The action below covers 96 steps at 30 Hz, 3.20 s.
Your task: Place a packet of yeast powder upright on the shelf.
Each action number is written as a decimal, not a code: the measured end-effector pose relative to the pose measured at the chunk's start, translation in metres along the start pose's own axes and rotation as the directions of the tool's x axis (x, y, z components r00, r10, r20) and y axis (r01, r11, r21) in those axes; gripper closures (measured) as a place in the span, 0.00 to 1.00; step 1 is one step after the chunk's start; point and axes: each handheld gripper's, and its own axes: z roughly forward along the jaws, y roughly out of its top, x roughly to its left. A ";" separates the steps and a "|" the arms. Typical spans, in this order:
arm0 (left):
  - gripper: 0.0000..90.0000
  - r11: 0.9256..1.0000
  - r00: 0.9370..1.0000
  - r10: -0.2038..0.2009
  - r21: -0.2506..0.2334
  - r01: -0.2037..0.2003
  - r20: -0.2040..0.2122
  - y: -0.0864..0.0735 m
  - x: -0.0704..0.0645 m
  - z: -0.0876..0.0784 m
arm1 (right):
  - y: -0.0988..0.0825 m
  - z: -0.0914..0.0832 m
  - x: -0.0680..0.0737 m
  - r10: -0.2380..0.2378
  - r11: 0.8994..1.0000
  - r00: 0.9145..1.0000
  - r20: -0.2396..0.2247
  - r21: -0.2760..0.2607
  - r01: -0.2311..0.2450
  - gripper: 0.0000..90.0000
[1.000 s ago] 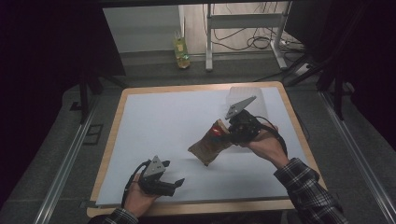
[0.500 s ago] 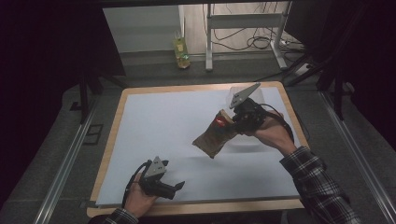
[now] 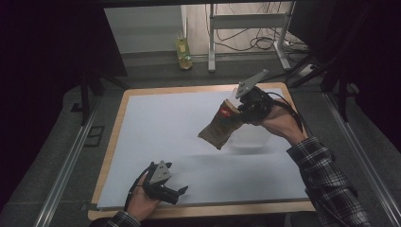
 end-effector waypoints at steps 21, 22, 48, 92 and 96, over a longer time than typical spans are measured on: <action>0.00 1.000 1.000 -0.004 -0.001 0.004 0.002 0.000 0.001 -0.001 | 0.005 -0.035 -0.040 -0.002 1.000 0.998 0.062 0.026 0.001 0.89; 0.00 1.000 1.000 -0.004 -0.001 0.004 0.002 0.000 0.001 -0.001 | 0.004 -0.037 -0.042 -0.003 1.000 0.997 0.071 0.030 0.000 0.89; 0.00 1.000 1.000 -0.011 0.003 0.011 -0.001 -0.001 0.002 0.000 | -0.037 -0.056 -0.108 -0.067 0.990 0.983 0.170 0.136 0.044 0.89; 0.00 1.000 1.000 -0.004 0.022 0.004 -0.001 -0.002 0.001 0.001 | -0.061 -0.033 -0.122 -0.115 0.957 0.989 0.094 0.277 0.085 0.89; 0.00 1.000 1.000 -0.002 0.022 0.002 -0.005 -0.002 0.000 0.001 | -0.057 -0.026 -0.122 -0.122 0.956 0.988 0.094 0.278 0.092 0.88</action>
